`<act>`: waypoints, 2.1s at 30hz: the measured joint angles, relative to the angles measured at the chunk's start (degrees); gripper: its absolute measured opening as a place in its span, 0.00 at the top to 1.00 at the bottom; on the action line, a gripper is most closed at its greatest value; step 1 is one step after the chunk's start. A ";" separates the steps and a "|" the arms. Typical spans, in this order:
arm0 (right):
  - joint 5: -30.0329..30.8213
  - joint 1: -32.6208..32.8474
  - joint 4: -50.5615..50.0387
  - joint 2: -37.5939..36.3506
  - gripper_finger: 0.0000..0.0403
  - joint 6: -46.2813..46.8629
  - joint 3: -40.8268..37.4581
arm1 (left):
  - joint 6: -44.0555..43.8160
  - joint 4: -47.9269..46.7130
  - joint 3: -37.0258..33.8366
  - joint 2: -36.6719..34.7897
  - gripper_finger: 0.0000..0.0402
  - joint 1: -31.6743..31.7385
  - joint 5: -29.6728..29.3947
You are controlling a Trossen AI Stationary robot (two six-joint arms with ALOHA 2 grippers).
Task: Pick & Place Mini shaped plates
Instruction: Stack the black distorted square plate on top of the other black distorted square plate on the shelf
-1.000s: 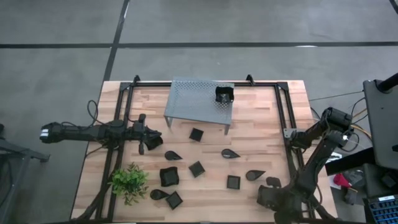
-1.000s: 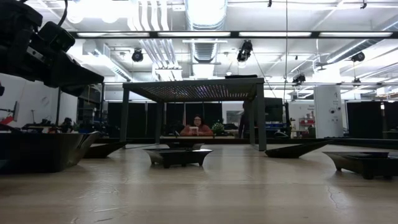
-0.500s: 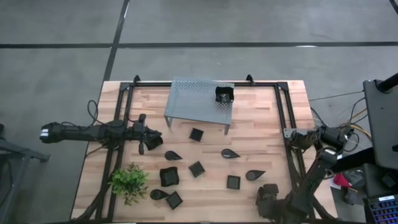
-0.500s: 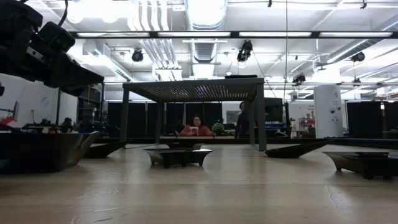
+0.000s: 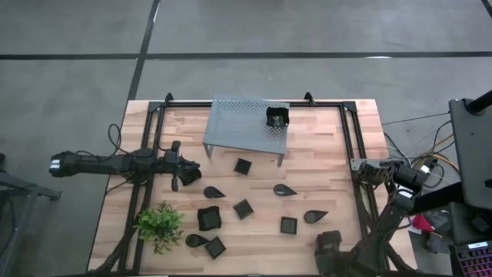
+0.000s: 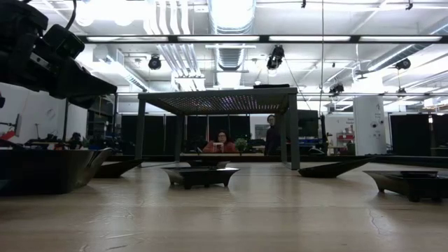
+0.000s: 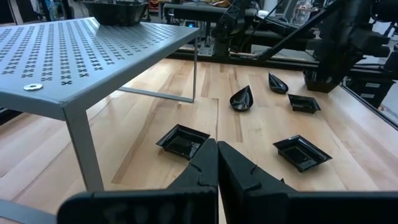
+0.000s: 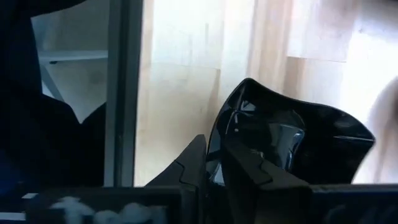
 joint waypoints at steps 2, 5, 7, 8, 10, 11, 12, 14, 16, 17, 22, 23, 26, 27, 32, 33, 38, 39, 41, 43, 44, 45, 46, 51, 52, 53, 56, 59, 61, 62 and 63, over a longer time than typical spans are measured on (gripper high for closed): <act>0.07 0.00 -0.77 -0.30 0.94 0.31 0.00 | 0.00 0.00 0.00 0.02 1.00 0.00 0.00; 0.07 0.00 -1.58 -0.30 0.97 0.20 -0.04 | 0.01 0.00 -0.02 0.02 1.00 0.00 0.00; 0.09 -0.11 -1.70 -0.30 0.98 -0.18 -0.04 | 0.00 0.00 0.00 0.02 1.00 0.00 0.00; 0.10 -0.17 -1.84 -0.30 0.98 -0.34 -0.04 | 0.00 0.00 0.00 0.02 1.00 0.00 0.00; 0.61 -0.30 -2.29 -0.30 0.98 -0.59 -0.04 | 0.00 0.00 -0.02 0.02 1.00 0.00 0.00; 1.11 -0.33 -2.87 -0.30 0.98 -0.63 0.06 | 0.01 0.00 0.00 0.02 1.00 0.00 0.00; 1.41 -0.33 -3.55 -0.30 0.98 -0.69 0.17 | 0.00 0.00 -0.01 0.02 1.00 0.00 0.00; 1.78 -0.39 -4.40 -0.30 0.98 -0.91 0.44 | 0.00 0.00 0.00 0.02 1.00 0.00 0.00; 2.38 -0.39 -5.62 -0.30 0.98 -0.93 0.64 | 0.00 0.00 0.00 0.02 1.00 0.00 0.00; 2.61 -0.39 -6.33 -0.30 0.98 -1.04 0.72 | 0.00 0.00 0.00 0.02 1.00 0.00 0.00; 6.02 -0.39 -9.47 -0.32 0.98 -1.10 1.42 | 0.00 0.00 0.00 0.02 1.00 0.00 0.00; 6.47 -0.39 -9.88 -0.32 0.98 -1.10 1.50 | 0.00 0.00 0.00 0.02 1.00 0.00 0.00; 7.62 -0.39 -11.06 -0.32 0.98 -1.12 1.89 | 0.00 0.00 -0.02 0.02 1.00 0.00 0.00; 7.78 -0.39 -11.17 -0.32 0.98 -1.28 2.01 | 0.01 0.00 -0.01 0.02 1.00 0.00 0.00; 10.35 -0.39 -12.63 -0.41 0.98 -1.94 2.56 | 0.00 0.00 0.00 0.02 1.00 0.00 0.00; 10.67 -0.39 -13.08 -0.41 0.98 -1.94 2.69 | 0.02 0.00 0.00 0.02 1.00 0.00 0.00; 11.93 -0.39 -13.92 -0.41 0.98 -1.90 2.93 | 0.01 0.00 -0.02 0.02 1.00 0.00 0.00; 11.34 -0.41 -13.79 -0.41 0.98 -1.74 2.93 | 0.00 0.00 0.00 0.02 1.00 0.00 0.00; 10.51 -0.50 -13.09 -0.41 0.98 -1.63 2.93 | 0.00 0.00 -0.02 0.02 1.00 0.00 0.00; 9.47 -0.52 -12.17 -0.41 0.98 -1.62 2.87 | 0.02 0.00 0.00 0.02 1.00 0.00 0.00; 8.70 -0.54 -11.53 -0.41 0.98 -1.52 2.78 | 0.00 0.00 0.00 0.02 1.00 0.00 0.00; 8.28 -0.55 -11.13 -0.41 0.98 -1.46 2.70 | 0.00 0.00 -0.02 0.02 1.00 -0.02 0.00; 8.12 -0.55 -10.52 -0.39 0.98 -1.53 2.49 | 0.00 0.00 0.00 0.02 1.00 -0.02 0.00; 8.88 -0.50 -7.33 0.68 0.98 -3.31 1.87 | 0.02 0.01 0.00 0.00 1.00 -0.04 0.03; 8.88 -0.50 -7.46 0.92 0.98 -3.42 1.81 | 0.00 0.02 0.00 0.02 1.00 -0.04 -0.02; 8.88 -0.50 -7.42 1.17 0.98 -3.65 1.81 | 0.01 0.02 0.00 0.01 1.00 -0.04 0.01; 8.88 -0.50 -7.28 1.74 0.98 -3.56 1.81 | 0.00 0.02 -0.02 0.00 1.00 -0.04 -0.02; 8.88 -0.50 -7.28 1.74 0.98 -2.56 1.81 | 0.01 0.02 -0.01 0.02 1.00 -0.04 0.00; 8.88 -0.50 -7.34 1.59 0.97 -1.98 1.81 | 0.00 0.02 0.00 0.00 1.00 -0.04 0.00; 8.85 -0.50 -7.35 1.40 0.96 -1.63 1.81 | 0.00 0.02 0.00 0.02 1.00 -0.04 0.00; 8.85 -0.50 -7.33 1.15 0.94 -1.41 1.81 | 0.00 0.02 -0.01 0.01 1.00 -0.02 0.00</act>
